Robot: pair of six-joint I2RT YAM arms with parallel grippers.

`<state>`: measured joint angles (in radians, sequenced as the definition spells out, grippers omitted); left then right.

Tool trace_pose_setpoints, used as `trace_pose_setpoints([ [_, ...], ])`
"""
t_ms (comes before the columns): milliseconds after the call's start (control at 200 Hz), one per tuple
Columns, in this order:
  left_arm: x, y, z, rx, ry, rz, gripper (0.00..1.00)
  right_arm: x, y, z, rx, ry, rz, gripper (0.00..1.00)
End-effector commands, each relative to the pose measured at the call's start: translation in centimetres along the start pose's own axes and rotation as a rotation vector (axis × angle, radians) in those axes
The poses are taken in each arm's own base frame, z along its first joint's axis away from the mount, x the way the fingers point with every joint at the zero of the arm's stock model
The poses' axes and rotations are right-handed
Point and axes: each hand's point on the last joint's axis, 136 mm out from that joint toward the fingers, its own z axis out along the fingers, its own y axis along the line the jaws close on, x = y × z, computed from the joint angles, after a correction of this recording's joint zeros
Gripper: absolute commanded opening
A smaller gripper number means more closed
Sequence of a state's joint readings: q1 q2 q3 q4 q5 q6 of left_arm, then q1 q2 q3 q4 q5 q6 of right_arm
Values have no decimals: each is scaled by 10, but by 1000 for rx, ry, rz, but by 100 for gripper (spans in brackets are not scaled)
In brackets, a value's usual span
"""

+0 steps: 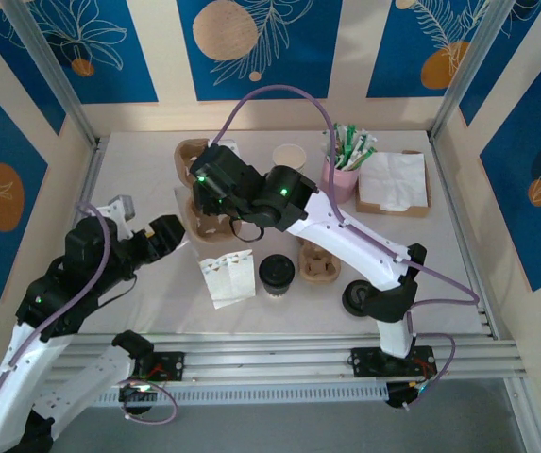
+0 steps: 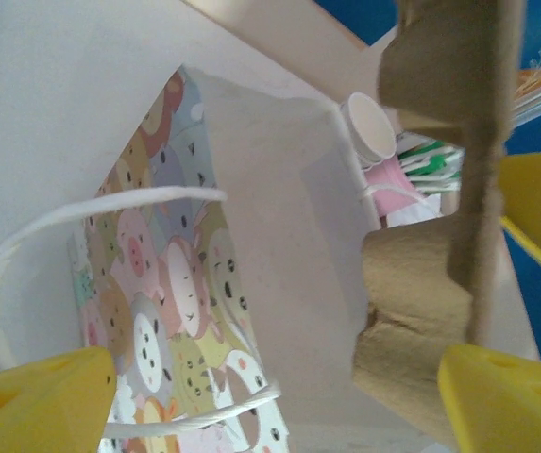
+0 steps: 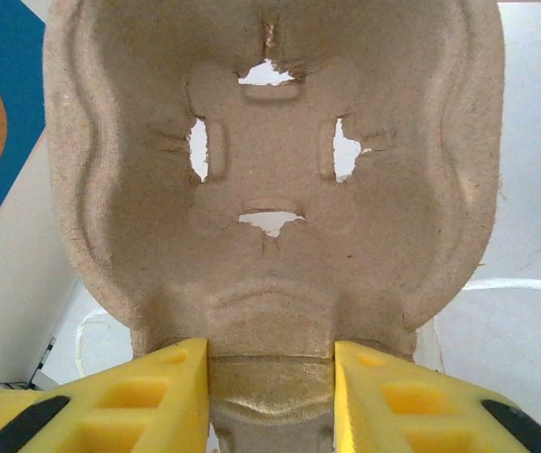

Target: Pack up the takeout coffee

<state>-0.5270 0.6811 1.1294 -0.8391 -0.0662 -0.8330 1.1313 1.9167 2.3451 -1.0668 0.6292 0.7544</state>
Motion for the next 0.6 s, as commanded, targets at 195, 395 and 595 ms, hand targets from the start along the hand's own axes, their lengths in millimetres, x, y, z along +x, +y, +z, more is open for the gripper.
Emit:
trace_pose_setpoints([
  [195, -15, -12, -26, 43, -62, 96, 90, 2, 2, 0, 15, -11, 10, 35],
  [395, -15, 26, -38, -106, -125, 103, 82, 8, 6, 3, 18, -2, -9, 35],
  [595, 0, 54, -38, -202, -94, 113, 81, 15, 6, 11, 35, 18, -14, 35],
])
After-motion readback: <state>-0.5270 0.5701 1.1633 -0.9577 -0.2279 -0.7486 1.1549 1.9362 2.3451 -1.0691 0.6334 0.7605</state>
